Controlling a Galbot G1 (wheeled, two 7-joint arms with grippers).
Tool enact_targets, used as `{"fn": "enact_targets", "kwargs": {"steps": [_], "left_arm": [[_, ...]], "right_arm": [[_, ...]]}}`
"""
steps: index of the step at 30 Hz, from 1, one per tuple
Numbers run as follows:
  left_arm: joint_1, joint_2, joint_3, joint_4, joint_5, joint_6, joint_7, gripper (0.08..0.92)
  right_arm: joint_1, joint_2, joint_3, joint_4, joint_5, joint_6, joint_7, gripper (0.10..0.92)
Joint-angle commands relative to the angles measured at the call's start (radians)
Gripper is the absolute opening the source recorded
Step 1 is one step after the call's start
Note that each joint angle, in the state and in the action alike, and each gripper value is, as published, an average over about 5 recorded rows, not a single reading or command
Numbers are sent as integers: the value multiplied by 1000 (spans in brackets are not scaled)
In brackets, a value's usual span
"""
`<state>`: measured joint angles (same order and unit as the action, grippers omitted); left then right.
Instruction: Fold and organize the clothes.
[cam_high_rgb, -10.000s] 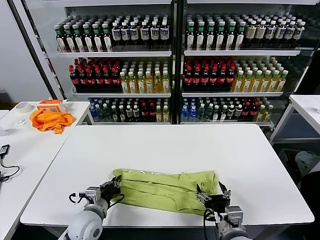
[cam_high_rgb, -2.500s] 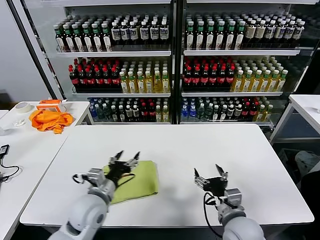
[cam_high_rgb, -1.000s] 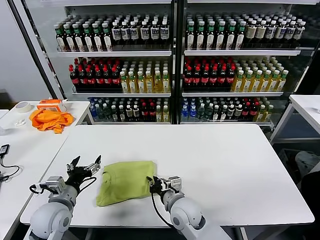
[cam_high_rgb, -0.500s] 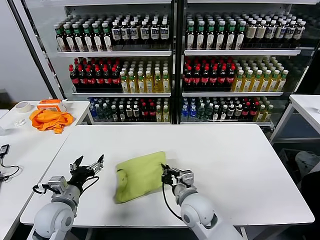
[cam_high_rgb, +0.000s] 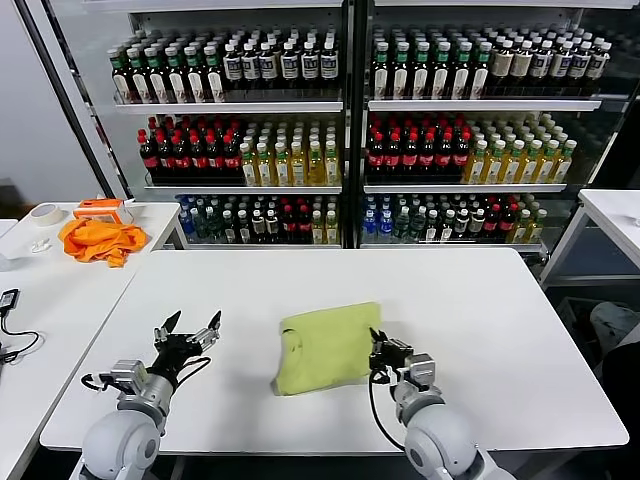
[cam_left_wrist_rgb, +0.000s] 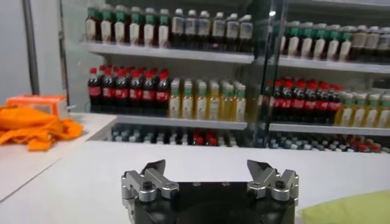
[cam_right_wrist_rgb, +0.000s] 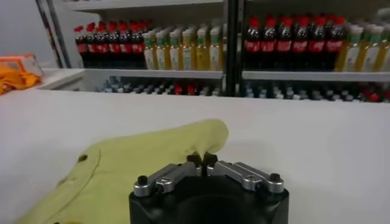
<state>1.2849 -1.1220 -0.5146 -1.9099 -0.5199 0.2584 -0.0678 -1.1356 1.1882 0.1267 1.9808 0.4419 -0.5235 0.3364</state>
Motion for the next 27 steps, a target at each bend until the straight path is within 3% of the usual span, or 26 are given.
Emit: {"fn": "enact_targets", "kwargs": {"steps": [1, 5, 14, 27], "left_arm": [[-5, -4, 23, 35, 111, -154, 81, 823], [1, -1, 25, 38, 133, -204, 103, 823], [1, -3, 34, 61, 157, -267, 126, 823], [-8, -21, 49, 68, 189, -282, 137, 823]], "right_arm": [[-80, -19, 85, -3, -140, 70, -64, 121], [-92, -8, 105, 31, -103, 68, -63, 168], [-107, -26, 243, 110, -118, 143, -95, 427], [-44, -58, 402, -35, -186, 274, -188, 780]]}}
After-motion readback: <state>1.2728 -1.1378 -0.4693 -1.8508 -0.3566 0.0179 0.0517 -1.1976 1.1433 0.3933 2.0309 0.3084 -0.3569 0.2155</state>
